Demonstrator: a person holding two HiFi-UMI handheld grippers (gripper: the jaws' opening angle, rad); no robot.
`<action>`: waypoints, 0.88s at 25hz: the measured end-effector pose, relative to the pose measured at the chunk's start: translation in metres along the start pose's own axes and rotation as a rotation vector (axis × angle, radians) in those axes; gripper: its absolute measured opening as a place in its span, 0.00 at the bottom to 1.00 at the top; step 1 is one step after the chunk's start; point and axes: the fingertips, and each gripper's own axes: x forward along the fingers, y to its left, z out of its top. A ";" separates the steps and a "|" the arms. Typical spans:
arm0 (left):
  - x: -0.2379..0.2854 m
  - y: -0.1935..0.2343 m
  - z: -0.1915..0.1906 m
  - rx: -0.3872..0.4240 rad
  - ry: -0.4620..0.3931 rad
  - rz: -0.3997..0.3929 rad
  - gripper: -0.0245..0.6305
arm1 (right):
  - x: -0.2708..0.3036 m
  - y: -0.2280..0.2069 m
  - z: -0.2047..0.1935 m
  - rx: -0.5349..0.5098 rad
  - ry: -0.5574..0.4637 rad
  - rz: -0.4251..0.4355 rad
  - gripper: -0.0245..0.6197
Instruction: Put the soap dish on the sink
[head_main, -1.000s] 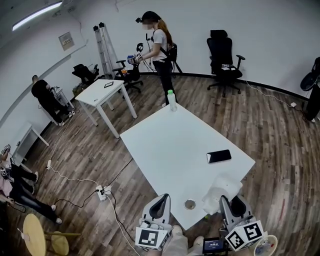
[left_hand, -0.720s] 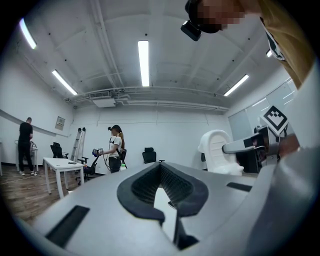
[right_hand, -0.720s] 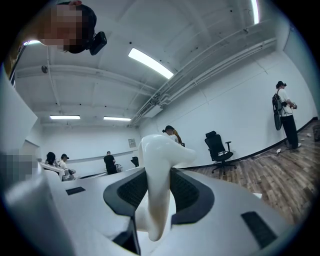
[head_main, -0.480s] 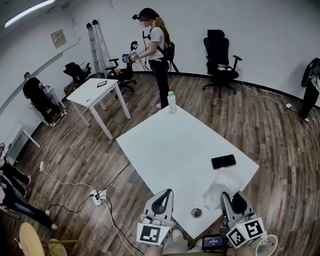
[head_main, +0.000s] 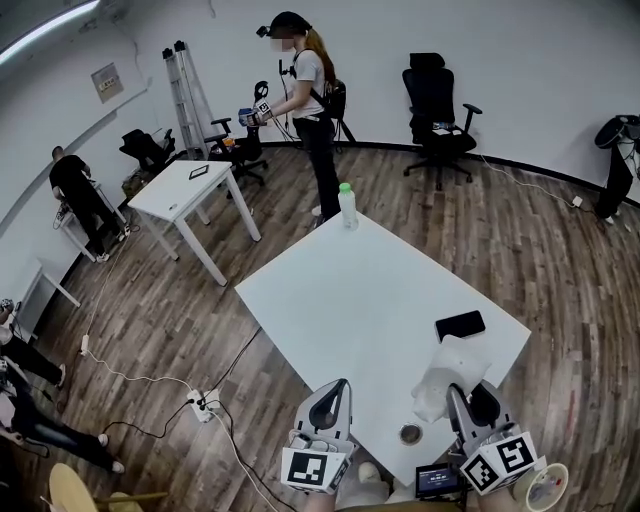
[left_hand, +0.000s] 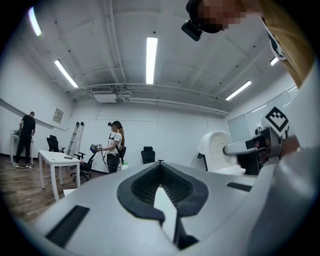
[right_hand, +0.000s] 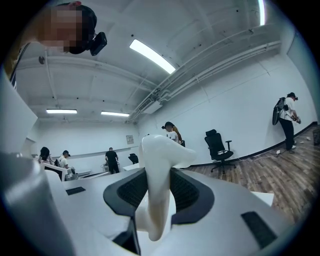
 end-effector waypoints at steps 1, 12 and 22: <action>0.002 -0.001 0.002 0.003 -0.007 0.001 0.05 | 0.003 0.000 0.000 -0.004 0.008 0.011 0.26; 0.034 -0.009 -0.005 0.004 0.042 0.022 0.05 | 0.019 -0.023 -0.015 0.024 0.074 0.073 0.26; 0.049 -0.006 -0.034 -0.020 0.103 0.017 0.05 | 0.039 -0.046 -0.056 0.095 0.172 0.081 0.26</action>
